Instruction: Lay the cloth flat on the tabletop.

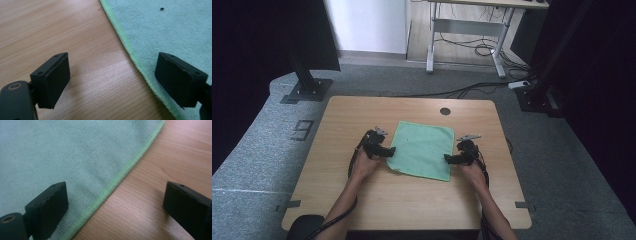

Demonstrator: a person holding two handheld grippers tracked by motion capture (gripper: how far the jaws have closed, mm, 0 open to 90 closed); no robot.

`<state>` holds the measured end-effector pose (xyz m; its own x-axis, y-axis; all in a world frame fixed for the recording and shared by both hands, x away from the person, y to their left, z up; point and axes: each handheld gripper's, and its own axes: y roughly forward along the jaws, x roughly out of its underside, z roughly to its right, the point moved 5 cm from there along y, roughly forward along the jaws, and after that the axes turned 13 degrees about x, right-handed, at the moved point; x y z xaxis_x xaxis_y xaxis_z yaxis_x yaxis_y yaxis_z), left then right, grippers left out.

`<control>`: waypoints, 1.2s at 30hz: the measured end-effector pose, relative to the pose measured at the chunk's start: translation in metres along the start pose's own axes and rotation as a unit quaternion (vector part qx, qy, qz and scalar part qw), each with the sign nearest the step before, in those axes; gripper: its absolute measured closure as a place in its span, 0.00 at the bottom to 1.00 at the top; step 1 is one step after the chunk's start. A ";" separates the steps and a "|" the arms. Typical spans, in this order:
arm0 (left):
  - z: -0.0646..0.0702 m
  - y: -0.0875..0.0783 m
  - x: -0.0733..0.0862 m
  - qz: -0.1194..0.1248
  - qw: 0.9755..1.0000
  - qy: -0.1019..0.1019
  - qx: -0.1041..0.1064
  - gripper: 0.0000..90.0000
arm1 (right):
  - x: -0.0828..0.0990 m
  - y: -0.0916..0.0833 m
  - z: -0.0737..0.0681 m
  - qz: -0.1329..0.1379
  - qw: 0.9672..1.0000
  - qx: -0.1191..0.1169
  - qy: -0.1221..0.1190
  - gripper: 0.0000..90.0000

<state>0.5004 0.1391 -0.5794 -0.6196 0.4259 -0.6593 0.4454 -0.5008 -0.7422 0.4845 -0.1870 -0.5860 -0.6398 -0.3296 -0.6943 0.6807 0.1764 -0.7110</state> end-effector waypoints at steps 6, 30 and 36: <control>0.005 -0.005 0.005 -0.004 1.000 0.016 -0.006 0.16 | 0.001 0.001 -0.003 0.001 1.000 0.011 -0.014 0.05; 0.030 -0.043 0.053 -0.002 0.999 0.031 0.005 0.16 | 0.016 -0.018 -0.032 0.013 0.999 -0.011 -0.035 0.07; 0.035 -0.047 0.056 -0.008 0.999 0.044 -0.003 0.16 | 0.022 -0.025 -0.038 0.014 0.999 -0.015 -0.039 0.08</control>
<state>0.4226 0.1598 -0.5774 -0.5679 0.4992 -0.6545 0.4390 -0.4890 -0.7538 0.4395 -0.1633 -0.5877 -0.5897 -0.3959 -0.7040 0.6863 0.2138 -0.6951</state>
